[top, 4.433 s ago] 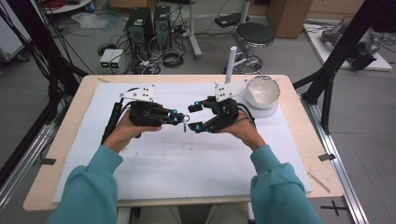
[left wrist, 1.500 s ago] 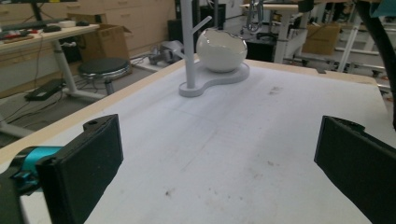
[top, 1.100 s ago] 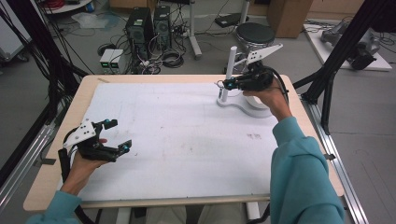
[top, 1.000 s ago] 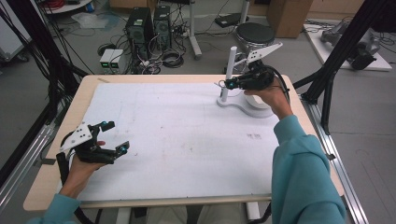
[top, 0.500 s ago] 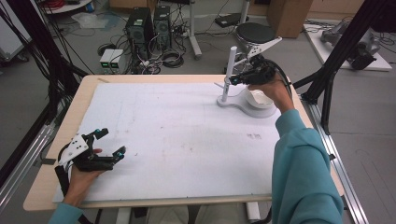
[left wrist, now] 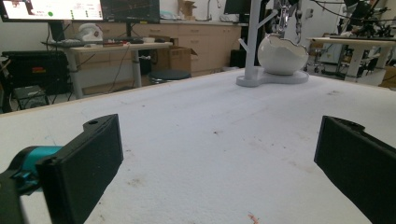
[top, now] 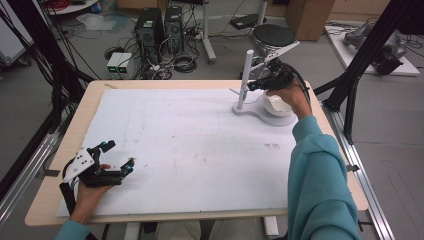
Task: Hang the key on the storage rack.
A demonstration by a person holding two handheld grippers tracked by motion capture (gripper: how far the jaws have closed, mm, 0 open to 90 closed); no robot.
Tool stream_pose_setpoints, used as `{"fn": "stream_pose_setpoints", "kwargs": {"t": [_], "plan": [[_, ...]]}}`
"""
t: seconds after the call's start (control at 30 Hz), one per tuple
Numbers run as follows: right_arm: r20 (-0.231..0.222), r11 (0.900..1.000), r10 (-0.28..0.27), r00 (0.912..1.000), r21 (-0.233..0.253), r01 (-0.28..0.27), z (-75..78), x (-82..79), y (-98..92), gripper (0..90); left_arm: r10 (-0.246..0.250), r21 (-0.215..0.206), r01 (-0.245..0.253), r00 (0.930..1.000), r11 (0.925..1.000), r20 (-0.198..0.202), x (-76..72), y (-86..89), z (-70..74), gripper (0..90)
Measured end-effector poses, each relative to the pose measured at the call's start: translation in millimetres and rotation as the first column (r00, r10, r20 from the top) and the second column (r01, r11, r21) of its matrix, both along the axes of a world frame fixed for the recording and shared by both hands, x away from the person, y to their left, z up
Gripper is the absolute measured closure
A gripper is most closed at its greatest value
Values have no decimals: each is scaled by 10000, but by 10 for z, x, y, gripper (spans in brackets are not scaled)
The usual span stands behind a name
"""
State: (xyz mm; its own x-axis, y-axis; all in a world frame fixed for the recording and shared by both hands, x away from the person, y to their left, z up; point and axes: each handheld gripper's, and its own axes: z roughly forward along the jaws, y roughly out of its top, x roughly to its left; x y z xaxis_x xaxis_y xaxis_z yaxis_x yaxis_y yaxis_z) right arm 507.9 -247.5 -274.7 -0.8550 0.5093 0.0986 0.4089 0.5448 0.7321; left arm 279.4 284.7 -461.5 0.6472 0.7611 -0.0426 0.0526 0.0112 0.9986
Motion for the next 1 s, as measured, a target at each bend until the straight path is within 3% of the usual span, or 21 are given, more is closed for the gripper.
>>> {"fn": "stream_pose_setpoints", "kwargs": {"t": [0.13, 1.0], "plan": [[-48, 9999, -110, 9999, -34, 110, -28, 33, -14, 888, 5, 150, -6, 10000, 9999, 59, -8, -15, 1, 17], [-239, 9992, -389, 9990, 77, 391, -161, 191, -107, 888, 64, 151, -64, 10000, 9999, 1, -5, -14, 1, 17]]}}
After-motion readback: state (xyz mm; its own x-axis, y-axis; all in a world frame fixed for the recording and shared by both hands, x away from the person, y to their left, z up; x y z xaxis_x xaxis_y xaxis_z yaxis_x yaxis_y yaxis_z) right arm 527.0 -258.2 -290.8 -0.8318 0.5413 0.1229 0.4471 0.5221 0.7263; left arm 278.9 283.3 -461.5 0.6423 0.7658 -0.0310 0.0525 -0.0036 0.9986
